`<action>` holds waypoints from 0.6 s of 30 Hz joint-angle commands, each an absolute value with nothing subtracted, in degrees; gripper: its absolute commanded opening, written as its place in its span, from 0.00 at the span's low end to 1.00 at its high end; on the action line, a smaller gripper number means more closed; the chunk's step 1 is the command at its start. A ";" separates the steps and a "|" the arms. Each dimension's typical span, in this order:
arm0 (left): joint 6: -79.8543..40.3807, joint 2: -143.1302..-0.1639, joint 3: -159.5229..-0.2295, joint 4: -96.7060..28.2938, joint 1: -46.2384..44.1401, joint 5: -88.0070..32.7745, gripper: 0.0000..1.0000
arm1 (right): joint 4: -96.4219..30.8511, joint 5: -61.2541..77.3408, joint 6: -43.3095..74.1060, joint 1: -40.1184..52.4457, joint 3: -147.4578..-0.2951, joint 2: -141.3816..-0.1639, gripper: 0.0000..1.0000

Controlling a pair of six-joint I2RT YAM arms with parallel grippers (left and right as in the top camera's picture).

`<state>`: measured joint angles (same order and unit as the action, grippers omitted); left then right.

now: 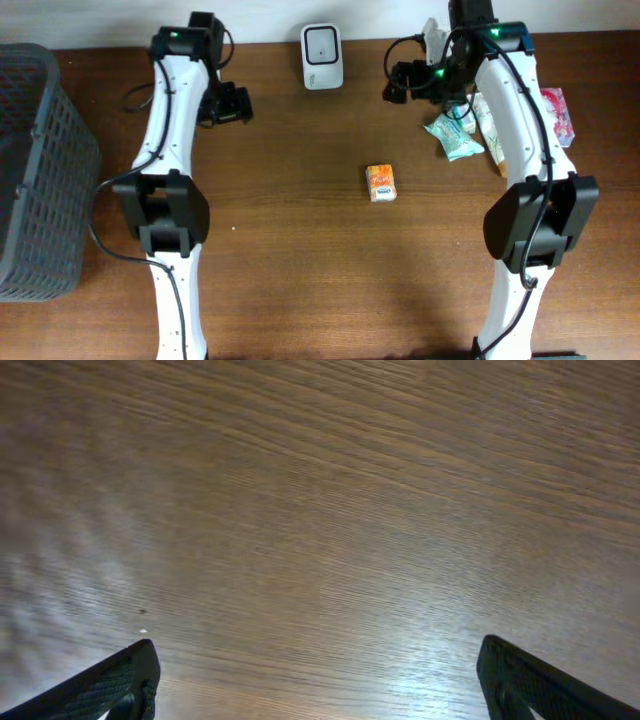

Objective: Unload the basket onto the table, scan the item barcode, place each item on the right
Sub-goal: 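Reach the right gripper to the orange Kleenex packet and grasp it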

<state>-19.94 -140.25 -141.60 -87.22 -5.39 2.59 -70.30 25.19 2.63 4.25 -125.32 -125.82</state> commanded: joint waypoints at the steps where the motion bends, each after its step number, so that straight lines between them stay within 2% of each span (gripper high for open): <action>1: -19.70 -139.06 -142.12 -87.29 -3.95 3.25 0.99 | -79.77 33.50 1.80 6.96 -125.82 -125.58 0.99; 3: -19.70 -139.06 -142.12 -87.29 -3.95 3.25 0.99 | -87.00 21.08 1.80 11.35 -122.43 -126.17 0.91; 5: -19.70 -139.06 -142.12 -87.31 -4.08 3.25 0.99 | -86.24 17.80 1.83 15.29 -116.62 -126.17 0.59; 7: -19.70 -139.06 -142.12 -87.29 -4.05 3.25 0.99 | -81.54 16.58 3.57 18.48 -109.47 -126.17 0.18; 9: -19.70 -139.06 -142.12 -87.29 -3.95 3.25 0.99 | -74.00 16.12 7.03 19.90 -103.98 -126.17 0.04; 14: -19.68 -139.06 -142.12 -87.29 -3.95 3.25 0.99 | -64.62 13.41 10.22 19.86 -94.50 -126.17 0.06; 18: -19.68 -139.06 -142.12 -87.29 -3.95 3.25 0.99 | -68.82 -6.61 17.69 18.63 -94.32 -126.04 0.04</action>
